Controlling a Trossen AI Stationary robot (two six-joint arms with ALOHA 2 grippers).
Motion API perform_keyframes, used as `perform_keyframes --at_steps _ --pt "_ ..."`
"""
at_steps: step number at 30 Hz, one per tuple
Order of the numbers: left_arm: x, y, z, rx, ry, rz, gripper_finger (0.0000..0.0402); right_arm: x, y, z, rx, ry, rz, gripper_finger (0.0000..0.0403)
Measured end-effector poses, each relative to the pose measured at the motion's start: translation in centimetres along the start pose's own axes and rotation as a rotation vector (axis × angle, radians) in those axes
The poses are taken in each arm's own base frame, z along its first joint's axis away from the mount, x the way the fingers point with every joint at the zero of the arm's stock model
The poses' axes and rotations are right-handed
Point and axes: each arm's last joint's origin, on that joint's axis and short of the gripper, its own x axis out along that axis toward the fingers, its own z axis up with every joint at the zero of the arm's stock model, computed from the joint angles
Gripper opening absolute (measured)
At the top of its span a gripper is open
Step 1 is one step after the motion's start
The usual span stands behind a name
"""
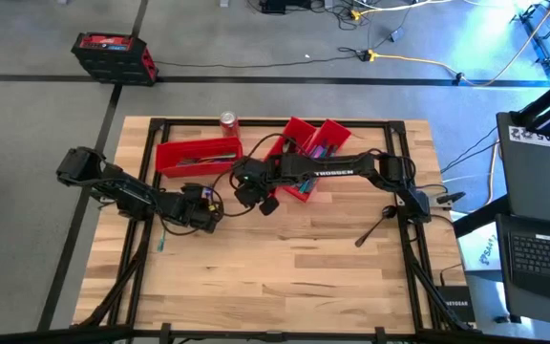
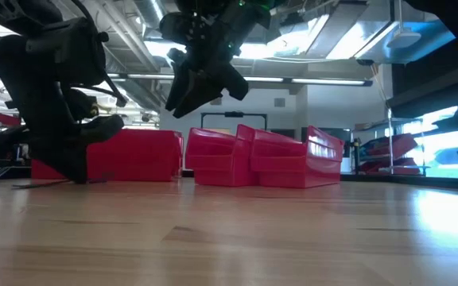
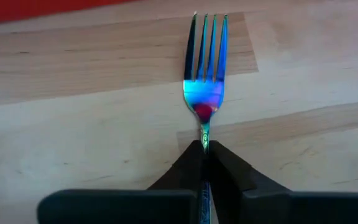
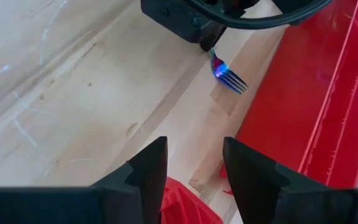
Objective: Sort silverware
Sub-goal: Put the blue fork into the left red bin
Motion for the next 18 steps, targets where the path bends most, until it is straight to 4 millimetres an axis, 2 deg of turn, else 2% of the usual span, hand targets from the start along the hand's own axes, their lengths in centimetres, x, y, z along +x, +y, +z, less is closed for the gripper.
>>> perform_keyframes --at_steps 5,11,18 --pt "-0.6 -0.8 0.3 0.043 0.023 -0.014 0.0001 -1.3 -0.4 0.2 -0.021 -0.005 -0.031 0.0142" --pt "-2.6 -2.7 1.2 0.054 0.080 -0.114 0.0000 -6.1 -2.4 0.1 -0.005 -0.106 -0.086 0.0142" --pt "-5.8 -4.0 3.3 0.093 0.069 -0.224 0.0000 -10.3 -4.7 -2.2 0.091 -0.118 -0.146 0.0142"
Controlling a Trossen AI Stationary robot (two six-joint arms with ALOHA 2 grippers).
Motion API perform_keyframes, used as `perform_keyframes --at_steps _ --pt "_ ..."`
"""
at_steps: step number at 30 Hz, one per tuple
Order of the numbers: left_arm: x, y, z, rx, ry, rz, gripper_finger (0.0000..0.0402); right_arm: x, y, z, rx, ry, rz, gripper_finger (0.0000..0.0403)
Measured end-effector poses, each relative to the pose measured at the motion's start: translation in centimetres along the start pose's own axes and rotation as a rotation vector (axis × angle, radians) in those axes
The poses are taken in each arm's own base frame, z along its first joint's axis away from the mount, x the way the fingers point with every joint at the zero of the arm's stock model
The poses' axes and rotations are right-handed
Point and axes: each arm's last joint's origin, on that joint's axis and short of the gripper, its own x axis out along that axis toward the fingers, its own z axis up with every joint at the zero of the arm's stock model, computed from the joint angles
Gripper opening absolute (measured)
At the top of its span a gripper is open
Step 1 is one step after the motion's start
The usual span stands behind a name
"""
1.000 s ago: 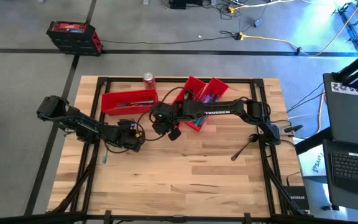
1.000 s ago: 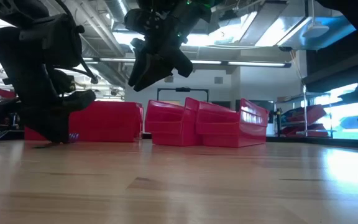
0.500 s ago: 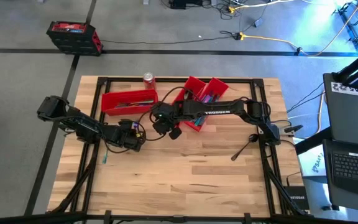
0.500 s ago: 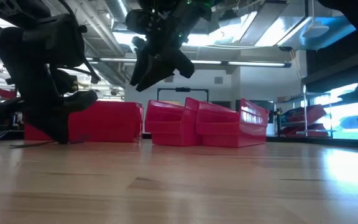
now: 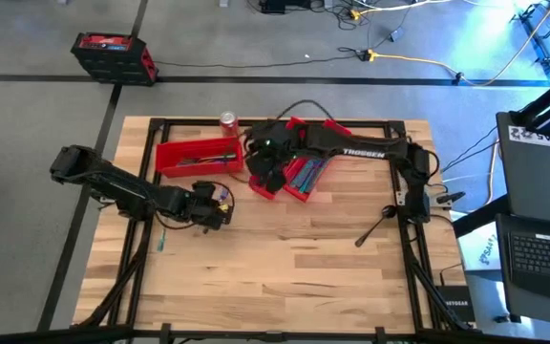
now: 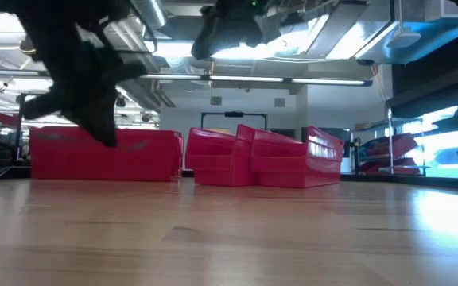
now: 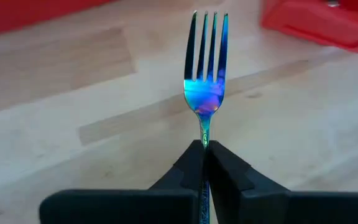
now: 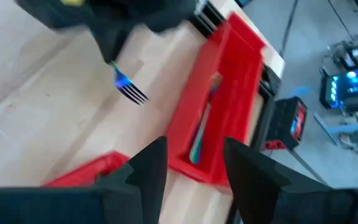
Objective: Sort silverware
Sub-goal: Put the blue fork into the left red bin
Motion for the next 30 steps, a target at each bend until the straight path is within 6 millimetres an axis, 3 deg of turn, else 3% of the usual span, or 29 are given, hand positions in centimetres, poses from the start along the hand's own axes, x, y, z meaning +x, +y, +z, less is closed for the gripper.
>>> perform_keyframes --at_steps 9,16,25,30 --pt "-5.4 -0.9 5.9 0.175 -0.111 -0.136 0.0000 -1.9 -2.1 -2.1 0.091 -0.006 -0.003 0.0142" --pt "-8.8 1.1 11.0 0.338 -0.196 -0.162 0.0000 -2.0 -2.2 -2.3 0.105 -0.016 0.012 0.0142" --pt "-7.7 4.6 16.0 0.534 -0.039 -0.093 0.0000 -2.0 -2.2 -2.3 0.129 -0.014 0.015 0.0142" --pt "-6.7 6.4 17.7 0.669 0.004 -0.099 0.0000 -2.0 -2.2 -2.3 0.157 -0.017 0.011 0.0142"
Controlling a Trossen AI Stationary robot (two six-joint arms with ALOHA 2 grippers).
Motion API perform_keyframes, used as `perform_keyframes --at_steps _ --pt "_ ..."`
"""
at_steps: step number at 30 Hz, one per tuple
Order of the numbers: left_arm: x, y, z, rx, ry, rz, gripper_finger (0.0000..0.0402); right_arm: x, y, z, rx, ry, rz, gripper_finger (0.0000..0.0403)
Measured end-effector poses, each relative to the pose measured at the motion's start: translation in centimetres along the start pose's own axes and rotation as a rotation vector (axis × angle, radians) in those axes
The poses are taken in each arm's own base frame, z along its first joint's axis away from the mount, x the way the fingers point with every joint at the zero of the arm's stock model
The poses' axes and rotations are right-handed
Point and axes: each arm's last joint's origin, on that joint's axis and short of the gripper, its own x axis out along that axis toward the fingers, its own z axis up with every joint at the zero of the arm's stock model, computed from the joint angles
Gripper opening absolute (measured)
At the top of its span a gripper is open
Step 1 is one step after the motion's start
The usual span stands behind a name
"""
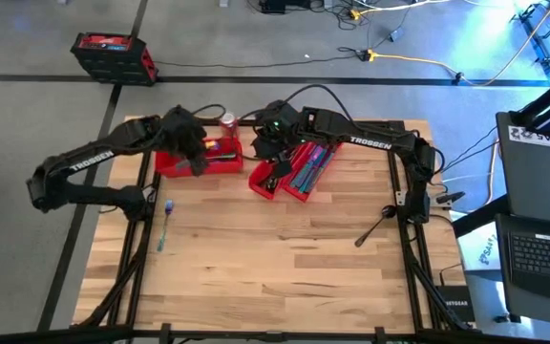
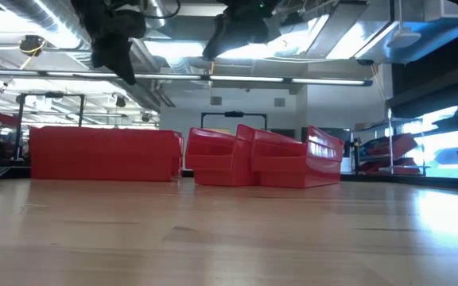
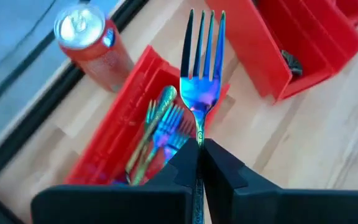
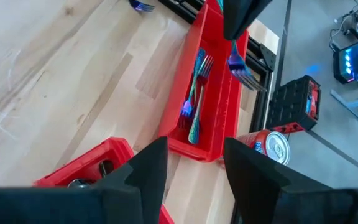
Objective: Sort silverware
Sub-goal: Put the blue fork into the left red bin
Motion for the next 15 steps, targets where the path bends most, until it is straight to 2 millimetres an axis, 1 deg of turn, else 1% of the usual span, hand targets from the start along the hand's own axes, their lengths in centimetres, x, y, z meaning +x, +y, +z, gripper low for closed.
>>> perform_keyframes --at_steps 3,8,11,15 --pt "0.8 1.4 0.2 0.106 0.017 0.002 0.0000 0.0 -0.1 0.1 0.019 -0.013 -0.012 0.0142" --pt "3.3 3.2 0.8 0.212 0.078 -0.005 0.0000 0.0 -0.2 0.2 0.047 -0.022 -0.020 0.0142" --pt "5.1 3.9 0.7 0.274 0.155 -0.025 0.0000 0.0 -0.2 0.2 0.052 -0.021 -0.019 0.0142" --pt "7.1 4.5 0.8 0.360 0.206 -0.062 0.0000 0.0 -0.2 0.2 0.054 -0.019 -0.018 0.0142"
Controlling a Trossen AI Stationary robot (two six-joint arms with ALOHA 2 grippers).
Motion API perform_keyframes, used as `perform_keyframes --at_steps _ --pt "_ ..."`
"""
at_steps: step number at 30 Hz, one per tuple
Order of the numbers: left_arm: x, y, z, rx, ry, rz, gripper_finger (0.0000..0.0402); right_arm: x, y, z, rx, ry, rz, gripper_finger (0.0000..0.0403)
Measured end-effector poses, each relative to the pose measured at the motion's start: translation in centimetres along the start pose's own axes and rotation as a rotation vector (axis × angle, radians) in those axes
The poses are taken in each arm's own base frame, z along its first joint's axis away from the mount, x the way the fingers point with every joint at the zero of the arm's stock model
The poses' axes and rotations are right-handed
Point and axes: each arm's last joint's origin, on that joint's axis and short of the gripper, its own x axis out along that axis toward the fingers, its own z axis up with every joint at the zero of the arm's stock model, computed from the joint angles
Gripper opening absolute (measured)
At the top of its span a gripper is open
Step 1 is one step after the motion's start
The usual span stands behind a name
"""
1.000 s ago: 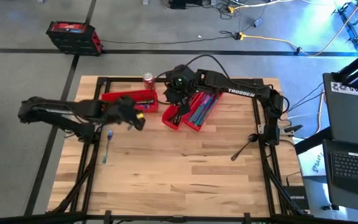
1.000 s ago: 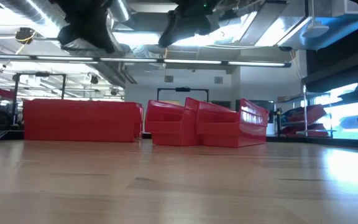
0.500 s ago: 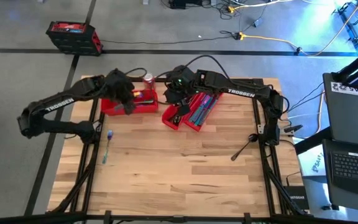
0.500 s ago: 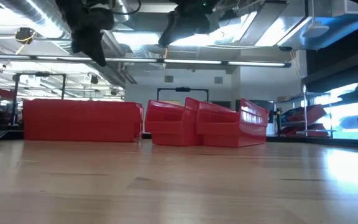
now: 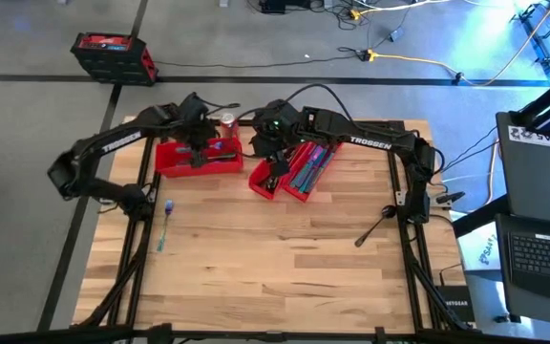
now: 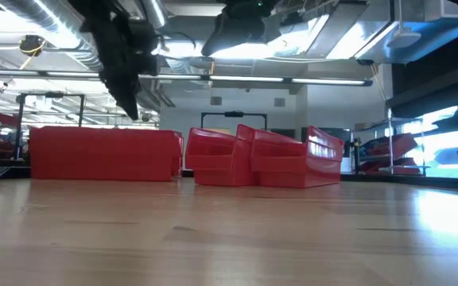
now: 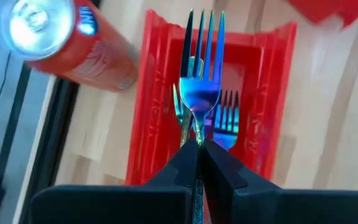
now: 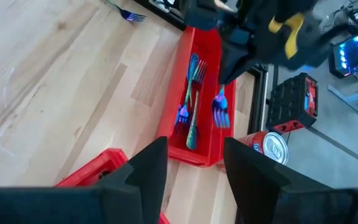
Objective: Sort silverware
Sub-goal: Put the blue fork into the left red bin
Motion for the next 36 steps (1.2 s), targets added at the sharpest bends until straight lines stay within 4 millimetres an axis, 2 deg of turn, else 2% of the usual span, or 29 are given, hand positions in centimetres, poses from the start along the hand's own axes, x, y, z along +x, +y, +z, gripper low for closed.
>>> perform_keyframes --at_steps 6,15,20,27,30,33,36 --pt "1.9 0.6 0.2 0.052 0.044 -0.031 0.0000 0.0 0.1 -0.2 0.010 0.017 0.013 0.0142" --pt "3.7 0.4 -0.2 0.028 0.099 -0.060 0.0000 0.0 0.3 -0.4 0.031 0.040 0.031 0.0142" --pt "3.7 0.4 -0.3 -0.006 0.107 -0.058 0.0015 0.0 0.3 -0.4 0.022 0.044 0.034 0.0142" --pt "3.7 0.5 -0.3 -0.028 0.116 -0.036 0.0080 0.0 0.4 -0.5 0.010 0.048 0.038 0.0142" --pt "3.6 0.7 -0.2 -0.073 0.137 0.031 0.0104 0.0 0.4 -0.5 0.010 0.052 0.041 0.0142" --pt "2.4 0.9 0.0 -0.143 0.109 0.113 0.0111 0.0 0.4 -0.5 0.005 0.055 0.043 0.0142" --pt "0.4 1.2 0.4 -0.272 -0.004 0.213 0.0108 0.0 0.4 -0.6 -0.001 0.054 0.043 0.0142"
